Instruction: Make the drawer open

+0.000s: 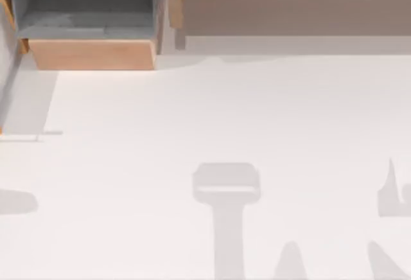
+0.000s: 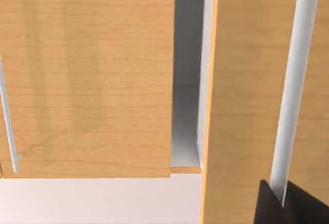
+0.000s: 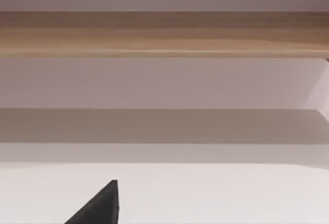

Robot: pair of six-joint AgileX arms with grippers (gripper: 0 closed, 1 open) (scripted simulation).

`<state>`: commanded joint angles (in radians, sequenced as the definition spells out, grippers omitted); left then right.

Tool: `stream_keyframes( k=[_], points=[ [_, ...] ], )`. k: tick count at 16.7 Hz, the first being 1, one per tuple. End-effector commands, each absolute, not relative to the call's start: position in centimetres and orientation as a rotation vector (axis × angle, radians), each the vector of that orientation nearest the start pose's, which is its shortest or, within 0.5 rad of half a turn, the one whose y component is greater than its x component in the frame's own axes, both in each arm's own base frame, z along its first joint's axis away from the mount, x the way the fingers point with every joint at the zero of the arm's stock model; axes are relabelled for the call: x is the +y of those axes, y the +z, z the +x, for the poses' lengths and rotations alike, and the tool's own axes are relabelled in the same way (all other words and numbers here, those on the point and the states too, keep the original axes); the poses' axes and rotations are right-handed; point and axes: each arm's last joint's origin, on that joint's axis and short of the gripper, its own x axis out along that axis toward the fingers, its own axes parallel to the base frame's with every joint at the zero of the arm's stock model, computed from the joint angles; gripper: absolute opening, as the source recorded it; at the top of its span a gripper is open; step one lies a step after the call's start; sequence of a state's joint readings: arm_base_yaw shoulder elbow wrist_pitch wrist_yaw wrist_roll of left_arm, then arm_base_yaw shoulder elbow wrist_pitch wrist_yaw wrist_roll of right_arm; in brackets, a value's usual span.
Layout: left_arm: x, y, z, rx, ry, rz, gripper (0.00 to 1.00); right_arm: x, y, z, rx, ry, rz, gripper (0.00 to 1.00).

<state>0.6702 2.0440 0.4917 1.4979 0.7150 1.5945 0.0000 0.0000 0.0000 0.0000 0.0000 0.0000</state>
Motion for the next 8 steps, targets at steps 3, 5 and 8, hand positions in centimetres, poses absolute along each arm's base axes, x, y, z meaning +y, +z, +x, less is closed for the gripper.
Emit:
stream_keyframes(
  k=[3, 5, 8],
  points=[
    [17.36, 8.77, 24.5, 0.001, -0.036, 1.556, 0.0, -0.12, 16.0, 10.57, 0.0, 0.0, 0.0, 1.0],
    [17.36, 8.77, 24.5, 0.001, -0.036, 1.556, 0.08, -0.12, 16.0, 10.57, 0.0, 0.0, 0.0, 1.0],
    [17.36, 8.77, 24.5, 0.001, -0.036, 1.556, 0.3, -0.12, 16.0, 10.57, 0.0, 0.0, 0.0, 1.0]
  ],
)
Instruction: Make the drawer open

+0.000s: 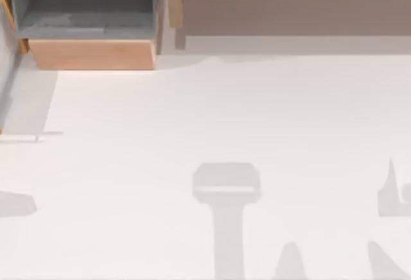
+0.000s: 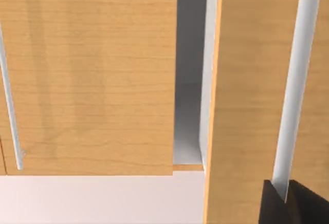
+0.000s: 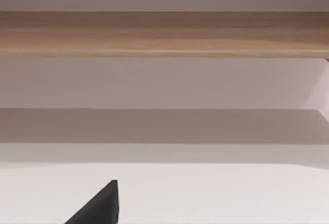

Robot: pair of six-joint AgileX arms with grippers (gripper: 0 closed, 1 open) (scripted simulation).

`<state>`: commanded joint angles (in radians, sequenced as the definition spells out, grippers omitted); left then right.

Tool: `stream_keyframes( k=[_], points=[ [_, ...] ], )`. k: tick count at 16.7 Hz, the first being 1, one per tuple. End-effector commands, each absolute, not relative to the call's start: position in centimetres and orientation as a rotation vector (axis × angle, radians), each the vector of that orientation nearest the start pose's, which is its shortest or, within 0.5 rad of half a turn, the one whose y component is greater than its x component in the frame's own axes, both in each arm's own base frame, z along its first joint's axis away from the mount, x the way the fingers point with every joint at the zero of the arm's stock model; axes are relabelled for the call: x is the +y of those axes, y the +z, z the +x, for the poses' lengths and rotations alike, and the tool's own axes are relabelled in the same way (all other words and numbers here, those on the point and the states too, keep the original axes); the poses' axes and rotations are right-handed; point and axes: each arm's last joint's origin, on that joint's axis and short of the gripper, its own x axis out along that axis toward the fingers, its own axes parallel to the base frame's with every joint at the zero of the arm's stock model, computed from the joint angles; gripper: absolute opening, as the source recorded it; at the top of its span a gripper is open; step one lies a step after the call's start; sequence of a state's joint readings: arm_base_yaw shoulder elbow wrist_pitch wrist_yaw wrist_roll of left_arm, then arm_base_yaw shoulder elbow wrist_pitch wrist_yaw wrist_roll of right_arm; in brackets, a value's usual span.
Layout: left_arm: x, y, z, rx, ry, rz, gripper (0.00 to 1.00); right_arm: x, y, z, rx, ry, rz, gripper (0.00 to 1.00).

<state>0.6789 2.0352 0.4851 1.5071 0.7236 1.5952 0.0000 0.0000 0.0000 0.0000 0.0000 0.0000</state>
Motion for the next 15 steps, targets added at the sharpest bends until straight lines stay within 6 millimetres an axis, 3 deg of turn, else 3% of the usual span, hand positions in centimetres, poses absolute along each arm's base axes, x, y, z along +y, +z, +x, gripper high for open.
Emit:
stream_keyframes(
  k=[9, 15],
  points=[
    [17.36, 8.77, 24.5, 0.001, -0.036, 1.556, 0.98, -0.12, 16.0, 10.57, 0.0, 0.0, 0.0, 1.0],
    [17.36, 8.77, 24.5, 0.001, -0.036, 1.556, 1.0, -0.12, 16.0, 10.57, 0.0, 0.0, 0.0, 1.0]
  ],
)
